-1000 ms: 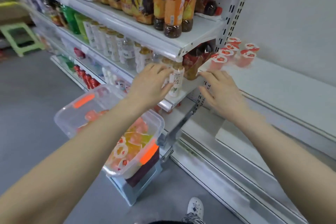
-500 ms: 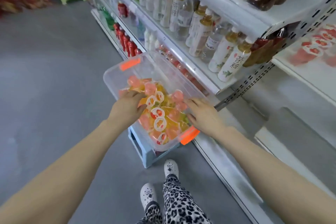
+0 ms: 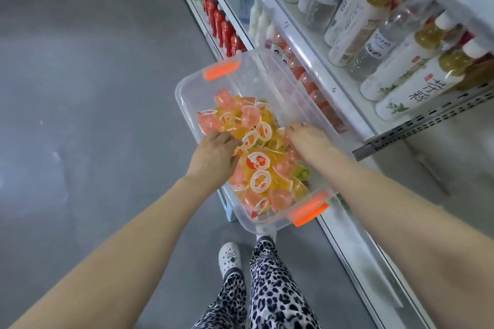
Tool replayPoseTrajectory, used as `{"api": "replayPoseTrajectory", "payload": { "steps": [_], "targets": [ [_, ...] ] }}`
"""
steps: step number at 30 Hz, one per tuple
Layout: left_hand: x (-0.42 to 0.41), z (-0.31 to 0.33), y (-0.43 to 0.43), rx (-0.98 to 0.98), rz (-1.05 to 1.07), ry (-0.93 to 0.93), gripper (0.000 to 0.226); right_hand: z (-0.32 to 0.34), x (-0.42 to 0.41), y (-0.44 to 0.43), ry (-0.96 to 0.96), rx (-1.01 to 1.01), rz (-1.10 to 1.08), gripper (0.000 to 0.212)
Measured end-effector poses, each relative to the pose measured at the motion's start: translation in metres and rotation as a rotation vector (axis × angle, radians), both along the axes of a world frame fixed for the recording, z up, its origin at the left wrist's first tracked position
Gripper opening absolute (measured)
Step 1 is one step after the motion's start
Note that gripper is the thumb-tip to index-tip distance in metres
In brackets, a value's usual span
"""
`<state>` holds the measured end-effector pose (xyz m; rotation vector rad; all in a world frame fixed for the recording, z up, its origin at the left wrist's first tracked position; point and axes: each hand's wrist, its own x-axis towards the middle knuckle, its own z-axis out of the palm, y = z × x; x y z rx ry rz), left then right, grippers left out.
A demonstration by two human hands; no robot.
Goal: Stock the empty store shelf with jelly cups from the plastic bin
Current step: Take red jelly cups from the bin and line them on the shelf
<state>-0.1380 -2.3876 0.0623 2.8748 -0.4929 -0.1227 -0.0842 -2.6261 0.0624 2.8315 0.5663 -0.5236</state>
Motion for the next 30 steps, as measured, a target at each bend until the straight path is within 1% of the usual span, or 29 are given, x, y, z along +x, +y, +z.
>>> {"api": "replayPoseTrajectory", "payload": {
  "steps": [4, 7, 10, 11, 13, 15, 17, 19, 22, 26, 30],
  "targets": [
    [0.004, 0.001, -0.002, 0.038, -0.005, 0.06, 0.042, -0.001, 0.003, 0.001, -0.019, -0.015, 0.023, 0.043],
    [0.019, 0.004, -0.007, 0.011, 0.006, 0.11, 0.048, -0.001, 0.001, -0.002, -0.071, 0.045, -0.003, 0.047],
    [0.049, 0.004, -0.02, -0.054, 0.074, 0.111, 0.049, 0.004, -0.009, -0.007, -0.172, 0.139, -0.036, 0.03],
    [0.06, 0.002, -0.027, -0.056, 0.092, 0.113, 0.049, 0.005, -0.015, -0.009, -0.197, 0.175, -0.036, 0.028],
    [0.079, -0.004, -0.04, -0.029, 0.118, 0.148, 0.052, 0.009, -0.028, -0.014, -0.199, 0.259, -0.055, 0.033],
    [0.092, -0.015, -0.05, 0.042, 0.131, 0.202, 0.055, 0.011, -0.038, -0.021, -0.162, 0.274, -0.088, 0.042],
    [0.102, -0.025, -0.055, 0.089, 0.136, 0.254, 0.055, 0.011, -0.043, -0.028, -0.153, 0.28, -0.109, 0.047],
    [0.109, -0.032, -0.057, 0.04, 0.166, 0.276, 0.053, 0.012, -0.047, -0.032, -0.185, 0.308, -0.104, 0.044],
    [0.114, -0.035, -0.057, -0.032, 0.191, 0.249, 0.047, 0.015, -0.052, -0.031, -0.213, 0.36, -0.142, 0.041],
    [0.107, -0.026, -0.052, -0.101, 0.235, 0.198, 0.044, 0.017, -0.058, -0.031, -0.215, 0.436, -0.211, 0.044],
    [0.092, -0.004, -0.045, -0.273, 0.249, 0.16, 0.037, 0.022, -0.065, -0.035, -0.183, 0.563, -0.312, 0.049]
  ]
}}
